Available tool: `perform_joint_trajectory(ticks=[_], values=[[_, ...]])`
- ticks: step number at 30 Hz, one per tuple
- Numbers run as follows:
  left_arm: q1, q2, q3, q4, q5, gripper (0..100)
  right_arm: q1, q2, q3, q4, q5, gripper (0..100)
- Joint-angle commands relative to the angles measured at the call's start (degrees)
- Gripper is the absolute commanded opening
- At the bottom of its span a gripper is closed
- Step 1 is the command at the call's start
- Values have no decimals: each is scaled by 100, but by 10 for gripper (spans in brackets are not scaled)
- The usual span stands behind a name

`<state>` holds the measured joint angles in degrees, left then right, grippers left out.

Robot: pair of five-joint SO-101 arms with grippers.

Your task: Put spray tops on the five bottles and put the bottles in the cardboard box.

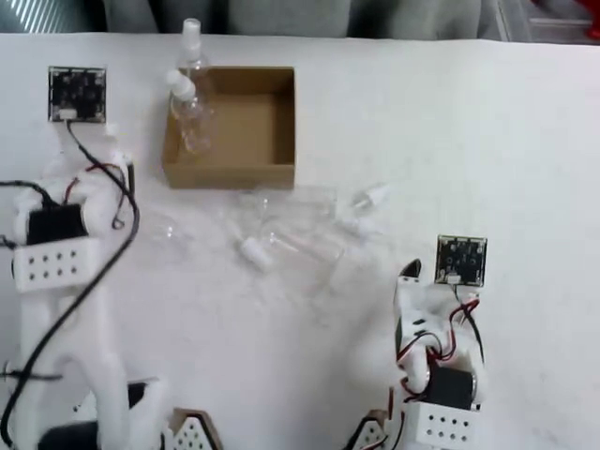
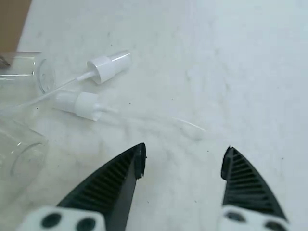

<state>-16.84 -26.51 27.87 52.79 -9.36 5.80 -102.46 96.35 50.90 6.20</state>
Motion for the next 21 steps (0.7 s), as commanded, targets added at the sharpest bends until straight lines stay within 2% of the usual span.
perform_joint_trajectory(ticks=[1,4,10,13,15,21], values=[[-154,1068,-1345,765,-334,23,48,-22,53,31,79,236],[-154,2026,-2171,1152,-941,23,48,-22,53,31,79,236],[-127,3688,-3376,1169,-2787,24,66,-22,53,31,79,236],[-154,4470,-3912,1204,-3420,23,136,-22,53,31,79,236],[-154,4998,-4220,1187,-3464,22,136,-22,53,31,79,236],[-171,6360,-5248,1222,-2971,22,136,-22,53,31,79,236]])
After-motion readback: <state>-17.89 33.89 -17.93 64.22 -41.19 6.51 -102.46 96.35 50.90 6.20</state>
